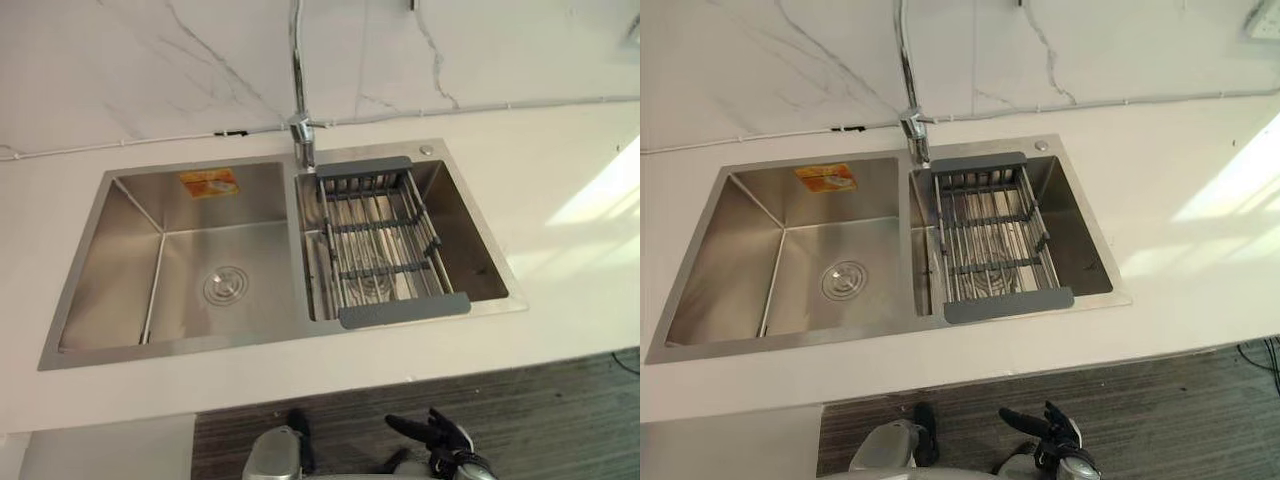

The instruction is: Walk over to the sink, pick up the cup, carry it to the dishwasher, place the cup inside the dishwasher, then close the dishwasher door

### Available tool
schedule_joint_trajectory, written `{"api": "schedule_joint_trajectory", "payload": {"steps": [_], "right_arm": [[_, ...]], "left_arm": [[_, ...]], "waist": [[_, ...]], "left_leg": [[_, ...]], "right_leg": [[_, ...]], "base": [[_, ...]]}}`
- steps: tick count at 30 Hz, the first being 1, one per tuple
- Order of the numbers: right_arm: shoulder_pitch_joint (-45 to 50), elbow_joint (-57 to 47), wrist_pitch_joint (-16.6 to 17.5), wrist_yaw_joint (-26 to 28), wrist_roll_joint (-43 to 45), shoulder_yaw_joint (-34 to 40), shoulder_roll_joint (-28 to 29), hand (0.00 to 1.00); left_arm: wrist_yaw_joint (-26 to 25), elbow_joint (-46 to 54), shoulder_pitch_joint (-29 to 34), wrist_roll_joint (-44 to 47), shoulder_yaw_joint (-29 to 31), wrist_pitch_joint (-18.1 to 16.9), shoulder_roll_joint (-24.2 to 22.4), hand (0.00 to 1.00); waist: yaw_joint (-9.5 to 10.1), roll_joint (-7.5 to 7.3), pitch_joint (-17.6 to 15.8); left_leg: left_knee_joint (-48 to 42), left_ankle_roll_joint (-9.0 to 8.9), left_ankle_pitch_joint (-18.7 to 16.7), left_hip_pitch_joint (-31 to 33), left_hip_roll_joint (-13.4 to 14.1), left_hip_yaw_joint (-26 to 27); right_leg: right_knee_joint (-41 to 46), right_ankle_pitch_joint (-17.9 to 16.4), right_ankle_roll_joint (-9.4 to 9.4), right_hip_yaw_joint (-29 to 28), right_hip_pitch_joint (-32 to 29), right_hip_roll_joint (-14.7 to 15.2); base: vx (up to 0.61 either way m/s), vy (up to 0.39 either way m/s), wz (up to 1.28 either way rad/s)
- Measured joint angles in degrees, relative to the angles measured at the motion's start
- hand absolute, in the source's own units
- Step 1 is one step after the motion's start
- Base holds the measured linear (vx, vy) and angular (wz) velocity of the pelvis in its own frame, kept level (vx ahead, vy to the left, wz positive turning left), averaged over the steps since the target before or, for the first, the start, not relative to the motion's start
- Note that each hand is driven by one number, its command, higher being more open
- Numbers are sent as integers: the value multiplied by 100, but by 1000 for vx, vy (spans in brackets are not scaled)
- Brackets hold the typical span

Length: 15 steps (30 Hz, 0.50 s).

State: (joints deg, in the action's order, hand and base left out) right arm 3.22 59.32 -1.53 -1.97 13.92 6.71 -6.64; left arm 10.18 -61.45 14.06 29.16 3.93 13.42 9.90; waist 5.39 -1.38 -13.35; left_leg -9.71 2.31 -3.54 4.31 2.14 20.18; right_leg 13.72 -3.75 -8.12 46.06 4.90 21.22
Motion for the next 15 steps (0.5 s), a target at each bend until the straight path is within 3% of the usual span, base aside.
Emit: {"api": "schedule_joint_trajectory", "payload": {"steps": [1,4,5,7,9,10,12,13,15], "right_arm": [[-15,27,-30,-33,-3,26,12,100],[-109,47,-68,-65,-6,140,5,100],[-127,63,-81,-58,-4,170,27,100],[-120,113,-202,-41,-6,202,83,100],[-119,186,-323,-35,-11,204,96,100],[-120,294,-589,-35,-67,224,155,100],[-218,353,-934,-23,-287,437,164,100],[-252,360,-1070,-24,-348,461,117,100],[-262,410,-1246,-37,-360,675,117,100]], "left_arm": [[13,0,-4,-28,-18,-1,22,100],[51,1,-13,-116,-242,-17,157,100],[51,3,2,-116,-300,-16,196,100],[57,-6,-37,-177,-424,24,278,100],[87,-20,-52,-175,-429,88,294,100],[195,-29,-71,-172,-424,230,371,100],[223,-97,-77,-124,-427,257,316,100],[222,-222,-86,36,-428,259,252,100],[225,-333,-82,126,-427,288,252,100]], "waist": [[-3,-58,-4],[-115,-114,-14],[-141,-78,-18],[-218,-87,-3],[-237,-97,-3],[-243,-239,22],[-214,-163,84],[-267,-42,140],[-312,-28,146]], "left_leg": [[8,18,-13,-4,-68,-33],[186,46,36,-213,-153,-458],[206,39,44,-246,-126,-569],[238,-30,71,-282,-68,-1059],[259,-131,137,-308,-97,-1197],[297,-194,171,-352,-231,-1286],[542,-347,274,-410,-148,-1279],[772,-419,420,-463,-35,-1272],[1081,-524,555,-645,105,-1271]], "right_leg": [[164,-73,41,-27,-33,95],[1474,-88,706,-1019,-450,390],[1549,-153,688,-1246,-480,313],[1342,-583,443,-2019,-637,-226],[1204,-576,419,-2297,-765,-377],[840,-333,351,-2382,-780,-406],[330,-380,162,-2399,-612,-568],[46,-265,227,-2354,-564,-757],[-250,-162,281,-2289,-386,-971]], "base": [[53,77,33],[92,28,59],[130,-35,85],[132,-115,102],[70,-103,69],[65,-142,45],[115,-205,6],[131,-211,-13],[77,-133,-5]]}}
